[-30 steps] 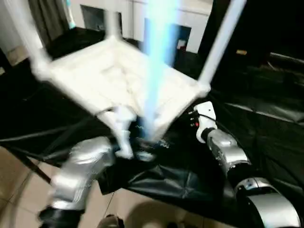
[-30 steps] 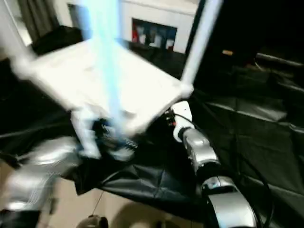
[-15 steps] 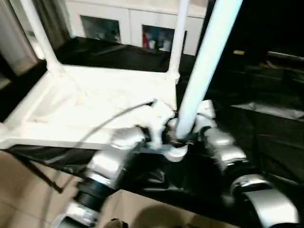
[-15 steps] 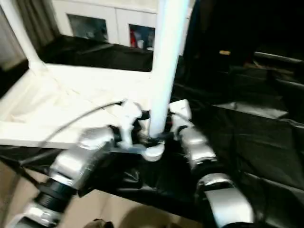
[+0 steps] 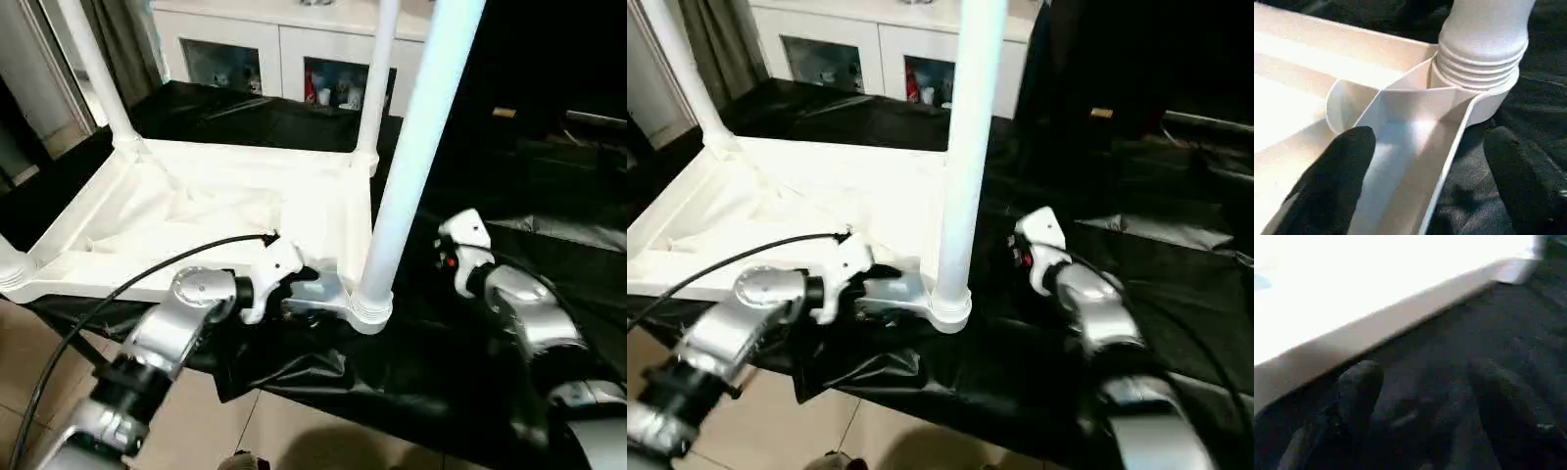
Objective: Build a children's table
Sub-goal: Rotate table base
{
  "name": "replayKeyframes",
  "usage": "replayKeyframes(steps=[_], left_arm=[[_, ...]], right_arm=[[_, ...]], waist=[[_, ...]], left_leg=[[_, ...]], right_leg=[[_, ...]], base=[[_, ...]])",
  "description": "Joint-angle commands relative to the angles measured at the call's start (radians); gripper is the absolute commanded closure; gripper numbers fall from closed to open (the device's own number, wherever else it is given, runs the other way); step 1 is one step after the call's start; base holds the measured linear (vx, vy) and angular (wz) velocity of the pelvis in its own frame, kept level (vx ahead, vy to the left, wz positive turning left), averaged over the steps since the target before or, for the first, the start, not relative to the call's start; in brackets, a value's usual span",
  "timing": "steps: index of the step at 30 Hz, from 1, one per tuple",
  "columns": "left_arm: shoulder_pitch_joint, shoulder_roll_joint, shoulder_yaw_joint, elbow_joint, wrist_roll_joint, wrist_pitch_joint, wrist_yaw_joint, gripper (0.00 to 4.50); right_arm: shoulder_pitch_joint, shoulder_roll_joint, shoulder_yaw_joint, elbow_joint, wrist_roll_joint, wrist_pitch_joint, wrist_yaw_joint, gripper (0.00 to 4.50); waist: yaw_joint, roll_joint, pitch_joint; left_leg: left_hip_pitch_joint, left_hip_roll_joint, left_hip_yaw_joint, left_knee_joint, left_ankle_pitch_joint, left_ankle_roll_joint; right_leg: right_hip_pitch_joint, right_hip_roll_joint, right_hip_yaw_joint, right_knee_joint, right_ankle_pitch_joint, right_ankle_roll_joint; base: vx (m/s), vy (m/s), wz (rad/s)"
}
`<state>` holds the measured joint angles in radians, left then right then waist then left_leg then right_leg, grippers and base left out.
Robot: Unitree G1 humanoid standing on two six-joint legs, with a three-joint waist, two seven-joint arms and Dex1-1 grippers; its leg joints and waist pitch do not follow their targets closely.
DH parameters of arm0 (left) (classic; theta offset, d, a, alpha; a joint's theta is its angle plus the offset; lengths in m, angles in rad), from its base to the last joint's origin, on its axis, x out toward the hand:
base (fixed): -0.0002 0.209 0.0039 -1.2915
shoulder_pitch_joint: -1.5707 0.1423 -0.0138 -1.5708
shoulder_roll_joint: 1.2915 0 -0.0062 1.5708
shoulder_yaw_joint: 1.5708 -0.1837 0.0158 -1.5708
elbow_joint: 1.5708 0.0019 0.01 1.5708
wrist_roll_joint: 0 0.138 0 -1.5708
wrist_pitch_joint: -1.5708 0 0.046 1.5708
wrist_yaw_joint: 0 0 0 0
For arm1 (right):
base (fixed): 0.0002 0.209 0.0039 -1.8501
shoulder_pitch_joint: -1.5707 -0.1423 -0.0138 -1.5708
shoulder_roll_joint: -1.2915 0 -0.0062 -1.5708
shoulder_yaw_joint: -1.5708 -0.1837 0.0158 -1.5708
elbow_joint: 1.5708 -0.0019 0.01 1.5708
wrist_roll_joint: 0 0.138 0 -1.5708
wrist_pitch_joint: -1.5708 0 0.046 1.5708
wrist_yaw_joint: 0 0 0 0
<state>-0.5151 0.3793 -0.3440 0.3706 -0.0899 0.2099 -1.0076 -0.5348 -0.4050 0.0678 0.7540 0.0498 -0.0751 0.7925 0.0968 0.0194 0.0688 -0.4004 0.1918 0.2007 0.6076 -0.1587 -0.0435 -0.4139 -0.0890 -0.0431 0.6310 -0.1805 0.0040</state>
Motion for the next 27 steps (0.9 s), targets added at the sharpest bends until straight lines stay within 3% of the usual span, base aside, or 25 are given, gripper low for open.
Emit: replayKeyframes(steps=[1, 8, 10, 14, 17, 19, 27], left_arm=[[-0.033, 0.008, -0.013, 0.037, 0.01, -0.019, -0.032, 0.91], [-0.065, 0.003, -0.026, 0.091, -0.02, 0.02, -0.123, 1.41], [-0.068, 0.001, -0.028, 0.096, -0.022, 0.028, -0.136, 1.72], [-0.1, -0.015, -0.027, 0.172, -0.004, -0.004, -0.154, 2.02], [-0.122, -0.024, -0.023, 0.217, 0.002, -0.023, -0.164, 2.26], [-0.144, -0.03, -0.024, 0.255, 0.007, -0.039, -0.185, 2.35], [-0.206, -0.033, -0.054, 0.361, 0.057, -0.107, -0.217, 3.11]], right_arm=[[0.025, -0.037, 0.033, -0.098, 0.026, 0.036, 0.099, 1.25], [0.124, -0.153, 0.088, -0.359, 0.118, 0.193, 0.334, 1.25], [0.128, -0.163, 0.091, -0.369, 0.119, 0.202, 0.348, 1.25], [0.146, -0.186, 0.087, -0.406, 0.112, 0.229, 0.383, 1.25], [0.159, -0.2, 0.09, -0.446, 0.123, 0.259, 0.386, 1.25], [0.172, -0.211, 0.093, -0.478, 0.129, 0.278, 0.389, 1.25], [0.194, -0.224, 0.084, -0.521, 0.129, 0.301, 0.395, 1.25]], waist=[[0.009, -0.008, -0.083], [0.019, -0.015, -0.083], [0.02, -0.02, -0.082], [0.02, -0.019, -0.08], [0.021, -0.019, -0.08], [0.021, -0.014, -0.08], [0.02, -0.014, -0.08]], left_leg=[[0.027, 0.03, -0.017, -0.066, -0.238, 0.041], [0.025, 0.033, -0.017, -0.065, -0.226, 0.061], [0.026, 0.033, -0.018, -0.064, -0.233, 0.054], [0.027, 0.031, -0.018, -0.066, -0.251, 0.046], [0.028, 0.032, -0.02, -0.068, -0.253, 0.04], [0.028, 0.033, -0.021, -0.068, -0.255, 0.038], [0.028, 0.033, -0.023, -0.069, -0.276, 0.032]], right_leg=[[0.051, -0.043, 0.029, -0.076, -0.183, -0.229], [0.051, -0.047, 0.03, -0.077, -0.204, -0.231], [0.049, -0.051, 0.03, -0.081, -0.24, -0.229], [0.046, -0.051, 0.03, -0.09, -0.291, -0.21], [0.046, -0.05, 0.029, -0.091, -0.301, -0.2], [0.046, -0.052, 0.031, -0.09, -0.294, -0.203], [0.047, -0.055, 0.029, -0.095, -0.317, -0.199]], base=[[0.0, 0.0, 0.0], [0.0, 0.0, 0.0], [0.0, 0.0, 0.0], [0.0, 0.0, 0.0], [0.0, 0.0, 0.0], [0.0, 0.0, 0.0], [0.0, 0.0, 0.0]])
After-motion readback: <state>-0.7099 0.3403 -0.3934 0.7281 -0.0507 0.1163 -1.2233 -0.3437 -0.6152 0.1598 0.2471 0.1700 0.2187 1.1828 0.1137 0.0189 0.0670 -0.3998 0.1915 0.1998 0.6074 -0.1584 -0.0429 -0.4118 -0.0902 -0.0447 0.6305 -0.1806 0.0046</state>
